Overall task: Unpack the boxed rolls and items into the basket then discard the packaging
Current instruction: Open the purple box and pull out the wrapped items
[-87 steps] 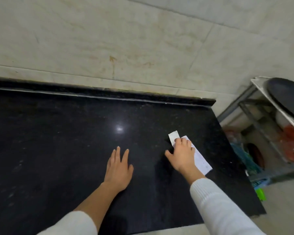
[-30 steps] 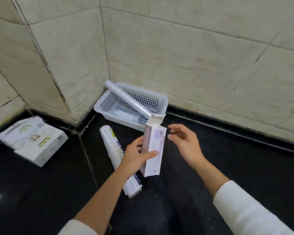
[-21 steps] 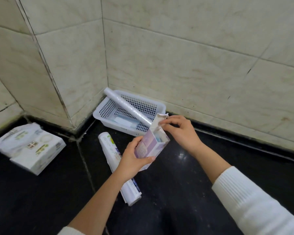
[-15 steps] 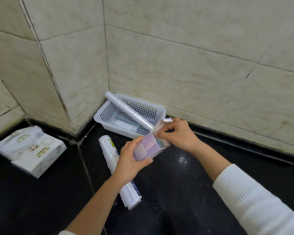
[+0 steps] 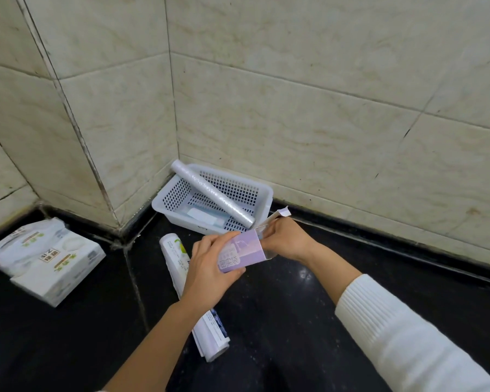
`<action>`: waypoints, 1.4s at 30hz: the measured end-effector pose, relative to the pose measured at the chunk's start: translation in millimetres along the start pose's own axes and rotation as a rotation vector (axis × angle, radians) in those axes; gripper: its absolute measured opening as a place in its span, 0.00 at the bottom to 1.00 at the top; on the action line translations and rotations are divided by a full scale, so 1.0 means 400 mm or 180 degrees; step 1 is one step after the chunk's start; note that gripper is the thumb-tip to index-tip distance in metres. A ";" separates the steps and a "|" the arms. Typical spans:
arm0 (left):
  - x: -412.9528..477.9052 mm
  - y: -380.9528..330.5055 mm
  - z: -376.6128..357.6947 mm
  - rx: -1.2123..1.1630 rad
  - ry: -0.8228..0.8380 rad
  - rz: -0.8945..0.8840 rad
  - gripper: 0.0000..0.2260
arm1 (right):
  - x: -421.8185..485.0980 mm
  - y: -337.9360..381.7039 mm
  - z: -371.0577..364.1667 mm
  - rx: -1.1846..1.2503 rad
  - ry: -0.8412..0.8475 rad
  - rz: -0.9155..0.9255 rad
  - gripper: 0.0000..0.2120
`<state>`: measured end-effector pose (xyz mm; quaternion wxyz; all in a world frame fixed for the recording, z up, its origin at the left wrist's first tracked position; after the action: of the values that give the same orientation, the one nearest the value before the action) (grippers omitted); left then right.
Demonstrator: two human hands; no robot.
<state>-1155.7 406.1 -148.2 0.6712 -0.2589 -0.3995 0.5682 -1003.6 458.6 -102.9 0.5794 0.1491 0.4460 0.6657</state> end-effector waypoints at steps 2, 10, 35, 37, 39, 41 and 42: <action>0.004 0.001 -0.006 0.0030 0.0028 -0.0014 0.34 | 0.005 -0.005 0.001 0.0012 -0.0058 0.0043 0.11; 0.033 -0.018 0.018 0.0522 -0.0052 -0.0208 0.31 | 0.000 -0.053 0.110 0.0756 -0.0345 0.0020 0.06; 0.079 -0.124 -0.067 0.1984 -0.0017 -0.0830 0.31 | -0.047 -0.266 0.105 -0.0638 0.1228 -0.0584 0.08; 0.074 -0.103 -0.084 0.2074 0.0016 -0.0625 0.30 | -0.057 -0.317 0.153 -0.0591 0.1096 -0.0685 0.02; 0.067 -0.085 -0.111 0.2105 0.0115 -0.0389 0.31 | -0.058 -0.368 0.242 -0.0492 0.0515 -0.0768 0.03; 0.053 -0.086 -0.163 0.2184 0.0314 -0.0320 0.31 | -0.067 -0.419 0.329 -0.0270 -0.0136 -0.0829 0.03; 0.042 -0.096 -0.201 0.2232 0.0453 -0.0394 0.31 | -0.074 -0.442 0.358 -0.0107 -0.0371 -0.0843 0.05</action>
<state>-1067.0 422.6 -157.3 0.7784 -0.0272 -0.1477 0.6095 -779.9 479.9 -148.9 0.6895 0.1177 0.4161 0.5810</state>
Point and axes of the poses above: each hand's wrist, its own x-axis towards the middle knuckle, its own z-axis out of the back of the hand, y = z × x, the point moved 9 cm from there along x, towards the middle knuckle, and after that the axes turned 4 degrees about y, right-handed, at the moved point
